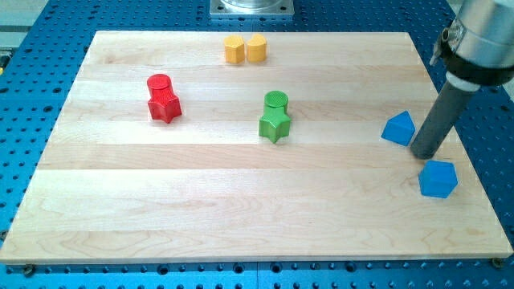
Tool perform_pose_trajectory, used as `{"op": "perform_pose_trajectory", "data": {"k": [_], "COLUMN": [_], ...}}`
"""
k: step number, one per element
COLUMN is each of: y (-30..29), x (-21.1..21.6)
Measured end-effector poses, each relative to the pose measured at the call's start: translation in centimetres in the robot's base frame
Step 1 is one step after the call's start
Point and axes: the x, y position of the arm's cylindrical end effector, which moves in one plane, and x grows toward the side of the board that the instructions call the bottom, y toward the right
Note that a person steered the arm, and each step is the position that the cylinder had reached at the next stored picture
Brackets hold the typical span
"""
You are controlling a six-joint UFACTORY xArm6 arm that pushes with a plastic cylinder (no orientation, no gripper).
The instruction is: Move triangle top left side of the cube
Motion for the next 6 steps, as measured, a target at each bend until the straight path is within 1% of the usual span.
{"op": "perform_pose_trajectory", "data": {"k": [1, 2, 3, 4, 5, 6], "y": [1.2, 1.8, -5.7, -2.1, 6.1, 6.9], "x": [-4.3, -7.6, -5.2, -7.1, -6.9, -2.7]}}
